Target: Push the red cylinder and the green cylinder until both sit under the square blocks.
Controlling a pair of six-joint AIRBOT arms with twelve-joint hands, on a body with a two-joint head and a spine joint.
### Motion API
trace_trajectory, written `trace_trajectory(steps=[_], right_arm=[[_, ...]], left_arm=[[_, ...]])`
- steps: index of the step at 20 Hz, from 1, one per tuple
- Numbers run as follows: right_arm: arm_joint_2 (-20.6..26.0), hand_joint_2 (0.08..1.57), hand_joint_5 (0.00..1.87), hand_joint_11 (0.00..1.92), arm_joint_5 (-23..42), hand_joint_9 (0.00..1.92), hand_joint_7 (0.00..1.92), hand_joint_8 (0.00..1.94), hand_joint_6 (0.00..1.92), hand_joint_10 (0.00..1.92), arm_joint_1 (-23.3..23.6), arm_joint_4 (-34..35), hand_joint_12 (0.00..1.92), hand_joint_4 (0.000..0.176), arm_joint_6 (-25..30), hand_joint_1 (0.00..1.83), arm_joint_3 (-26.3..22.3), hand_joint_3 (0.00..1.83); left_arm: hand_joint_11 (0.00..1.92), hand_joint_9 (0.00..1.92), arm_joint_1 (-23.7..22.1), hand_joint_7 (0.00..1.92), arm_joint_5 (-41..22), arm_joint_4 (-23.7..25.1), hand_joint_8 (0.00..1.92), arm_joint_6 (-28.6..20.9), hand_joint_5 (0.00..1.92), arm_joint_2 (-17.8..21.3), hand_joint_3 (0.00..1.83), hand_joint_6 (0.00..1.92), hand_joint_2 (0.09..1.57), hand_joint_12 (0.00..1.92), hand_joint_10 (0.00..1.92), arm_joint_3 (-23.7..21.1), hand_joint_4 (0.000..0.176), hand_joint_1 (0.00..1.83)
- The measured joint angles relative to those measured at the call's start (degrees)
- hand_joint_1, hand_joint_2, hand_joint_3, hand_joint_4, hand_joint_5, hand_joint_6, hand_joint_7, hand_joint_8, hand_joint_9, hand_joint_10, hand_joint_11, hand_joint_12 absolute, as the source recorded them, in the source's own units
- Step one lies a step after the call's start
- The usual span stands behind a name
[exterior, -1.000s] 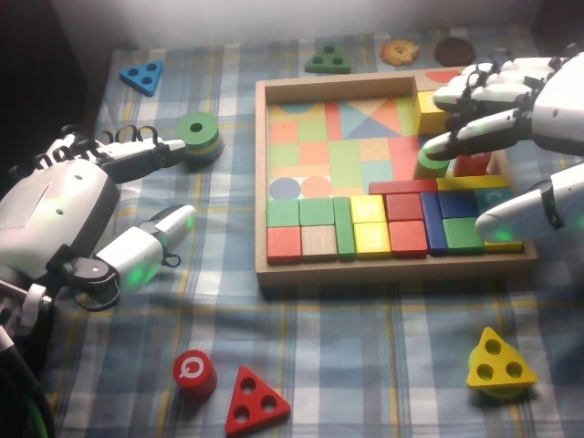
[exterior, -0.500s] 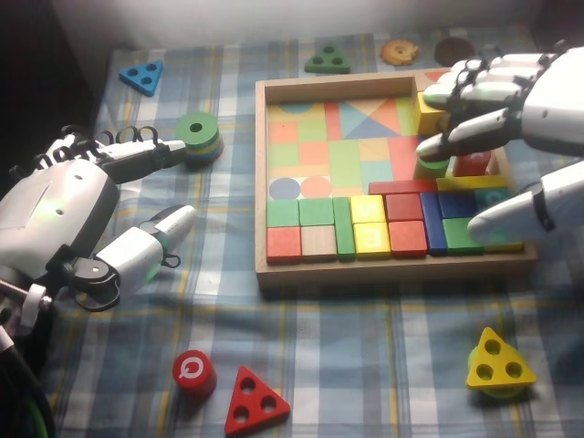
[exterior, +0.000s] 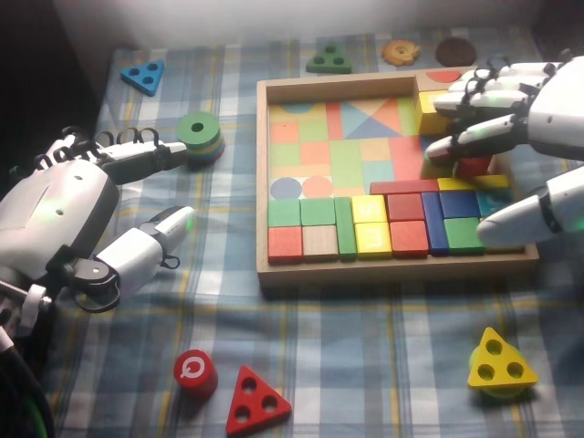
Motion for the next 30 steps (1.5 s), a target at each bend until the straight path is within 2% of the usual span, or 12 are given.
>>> trace_trajectory(steps=[5, 7, 11, 13, 15, 16, 19, 20, 26, 27, 28, 30], right_arm=[[1.31, 0.89, 0.33, 0.0, -0.44, 0.0, 0.0, 0.0, 0.0, 0.0, -0.79, 0.44, 0.0, 0.144, 0.04, 0.0, -1.2, 0.0], [1.92, 0.9, 0.33, 0.0, -0.72, 0.0, 0.0, 0.0, 0.0, 0.0, -1.01, 0.42, 0.0, 0.173, 0.07, 0.0, -1.62, 0.0], [2.21, 0.89, 0.33, 0.0, -0.79, 0.0, 0.0, 0.0, 0.0, 0.0, -0.98, 0.52, 0.0, 0.176, 0.07, 0.0, -1.9, 0.0], [2.21, 0.89, 0.36, 0.0, -0.72, 0.0, 0.0, 0.0, 0.01, 0.0, -0.98, 1.11, 0.0, 0.117, 0.04, 0.0, -1.9, 0.0], [2.21, 0.87, 0.35, 0.0, -0.28, 0.0, 0.0, 0.0, 0.0, 0.0, -0.98, 1.6, 0.0, 0.131, -0.31, 0.0, -1.9, 0.0], [2.21, 0.88, 0.35, 0.0, -0.26, 0.0, 0.0, 0.0, 0.0, 0.0, -0.98, 2.23, 0.0, 0.115, -0.76, 0.0, -1.9, 0.0], [2.21, 0.93, 0.39, 0.0, 0.2, 0.0, 0.04, 0.0, 0.01, 0.0, -0.98, 5.25, 0.0, 0.1, -2.8, 0.0, -1.92, 0.01], [2.21, 0.93, 0.38, 0.0, 0.61, 0.0, 0.04, 0.0, 0.0, 0.0, -0.98, 6.23, 0.0, 0.113, -3.04, 0.0, -1.92, 0.01], [2.08, 0.97, 0.38, 0.0, 1.77, 0.0, 0.05, 0.01, 0.0, 0.0, -0.98, 6.97, 0.0, 0.118, -3.43, 0.0, -2.23, 0.01], [2.1, 0.93, 0.36, 0.0, 1.86, 0.0, 0.02, 0.0, 0.0, 0.0, -0.98, 7.3, 0.0, 0.153, -3.78, 0.0, -2.23, 0.0], [2.16, 0.9, 0.33, 0.0, 1.84, 0.0, 0.0, 0.0, 0.0, 0.0, -0.98, 7.96, 0.0, 0.171, -4.37, 0.0, -2.32, 0.0], [2.86, 0.87, 0.32, 0.0, 1.86, 0.0, 0.0, 0.0, 0.01, 0.0, -1.01, 9.07, 0.0, 0.176, -4.7, 0.0, -2.4, 0.0]], left_arm=[[0.0, 0.46, 0.0, 0.52, 0.02, 0.26, 0.01, -0.02, 0.59, 0.0, 0.0, 0.0, 1.33, 1.21, 0.02, 0.0, 0.0, 0.58], [0.0, 0.46, 0.0, 0.52, 0.02, 0.02, 0.0, 0.0, 0.59, 0.0, 0.0, 0.0, 1.33, 1.22, 0.02, 0.0, 0.0, 0.6], [0.0, 0.43, 0.0, 0.49, 0.04, 0.02, 0.0, -0.02, 0.57, 0.0, 0.0, 0.0, 1.34, 1.07, 0.01, 0.0, 0.0, 0.58], [0.0, 0.43, 0.0, 0.49, 0.04, -0.04, 0.0, -0.02, 0.57, 0.0, 0.0, 0.0, 1.33, 1.1, 0.01, 0.0, 0.0, 0.56], [0.0, 0.44, 0.0, 0.49, 0.04, 0.0, 0.0, 0.0, 0.57, 0.0, 0.0, 0.0, 1.33, 1.12, 0.01, 0.0, 0.0, 0.56], [0.0, 0.44, 0.0, 0.5, 0.04, -0.02, 0.0, -0.02, 0.58, 0.0, 0.0, 0.0, 1.33, 1.14, 0.01, 0.0, 0.0, 0.56], [0.0, 0.44, 0.0, 0.49, 0.04, 0.0, 0.0, 0.0, 0.58, 0.0, 0.0, 0.0, 1.32, 1.14, 0.01, 0.0, 0.0, 0.58], [0.0, 0.45, 0.0, 0.5, 0.04, -0.02, 0.0, -0.02, 0.58, 0.0, 0.0, 0.0, 1.32, 1.14, 0.01, 0.02, 0.0, 0.58], [0.0, 0.46, 0.24, 0.51, 0.17, -0.2, 0.0, 0.0, 0.58, 0.0, 0.0, 0.0, 1.33, 1.17, 0.02, 0.0, 0.0, 0.56], [0.0, 0.46, 0.31, 0.52, 0.11, -0.17, 0.0, -0.02, 0.59, 0.0, 0.0, 0.0, 1.32, 1.18, 0.02, 0.0, 0.0, 0.57], [0.0, 0.46, 0.37, 0.51, 0.09, -0.2, 0.0, 0.0, 0.59, 0.0, 0.0, 0.0, 1.32, 1.17, 0.02, 0.0, 0.0, 0.58], [0.0, 0.45, 0.48, 0.51, 0.22, -0.39, 0.0, 0.0, 0.58, 0.0, 0.0, 0.0, 1.32, 1.13, 0.01, 0.0, 0.0, 0.55]])
